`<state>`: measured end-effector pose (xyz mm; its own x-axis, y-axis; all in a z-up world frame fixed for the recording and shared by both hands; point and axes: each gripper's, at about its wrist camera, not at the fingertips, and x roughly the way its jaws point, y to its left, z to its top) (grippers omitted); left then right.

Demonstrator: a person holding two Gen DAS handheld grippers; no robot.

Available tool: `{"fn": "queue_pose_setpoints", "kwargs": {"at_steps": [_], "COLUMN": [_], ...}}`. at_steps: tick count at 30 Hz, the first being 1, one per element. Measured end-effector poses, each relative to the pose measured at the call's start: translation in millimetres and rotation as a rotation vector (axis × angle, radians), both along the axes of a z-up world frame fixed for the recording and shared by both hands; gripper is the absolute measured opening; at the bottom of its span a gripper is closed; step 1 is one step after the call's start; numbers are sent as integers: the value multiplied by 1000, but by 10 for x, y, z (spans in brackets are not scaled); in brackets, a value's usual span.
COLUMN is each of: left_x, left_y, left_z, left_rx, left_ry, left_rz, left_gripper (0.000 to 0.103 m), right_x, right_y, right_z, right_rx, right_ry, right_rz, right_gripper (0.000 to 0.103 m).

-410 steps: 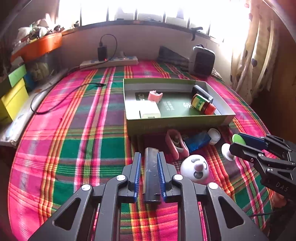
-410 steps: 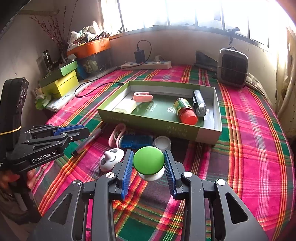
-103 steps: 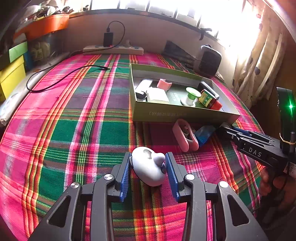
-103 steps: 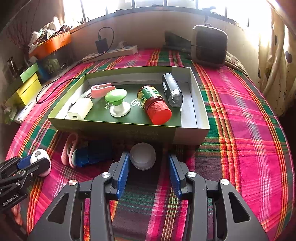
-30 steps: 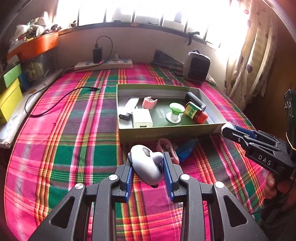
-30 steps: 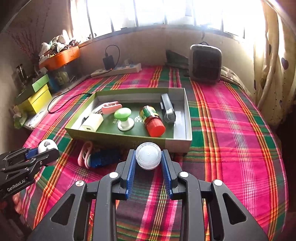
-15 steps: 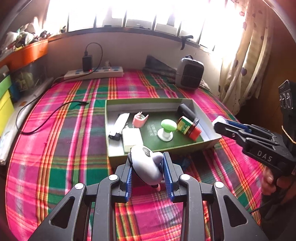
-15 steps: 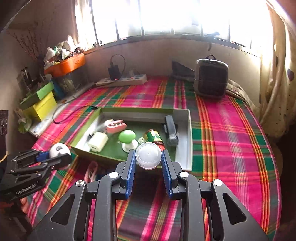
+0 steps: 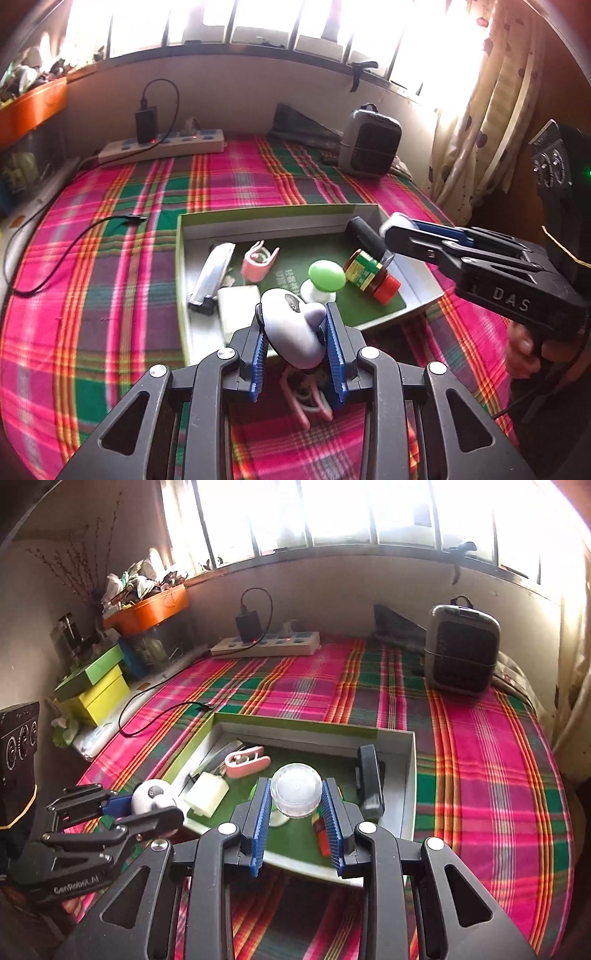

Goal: Organize rigid objects
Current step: 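Carry the white egg-shaped object and white cap over the green box tray, then lower both items into the tray and open both tools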

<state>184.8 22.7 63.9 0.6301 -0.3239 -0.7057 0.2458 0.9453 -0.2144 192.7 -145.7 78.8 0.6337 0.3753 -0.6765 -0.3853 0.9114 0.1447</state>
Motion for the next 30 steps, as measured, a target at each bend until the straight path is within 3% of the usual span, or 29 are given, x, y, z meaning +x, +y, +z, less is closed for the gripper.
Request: {"fn": "queue_pose_setpoints", "kwargs": {"at_steps": [13, 30], "left_x": [297, 512], "left_y": [-123, -198], "left_z": [-157, -368], "left_rx": [-8, 26], "left_ry": [49, 110], "left_rz": [-18, -17], "left_gripper": [28, 28], "right_x": [499, 784], "right_y": [59, 198], "right_z": [-272, -515], "right_rx": [31, -15], "right_ry": [99, 160], "right_rz": [27, 41], "right_gripper": [29, 29]}}
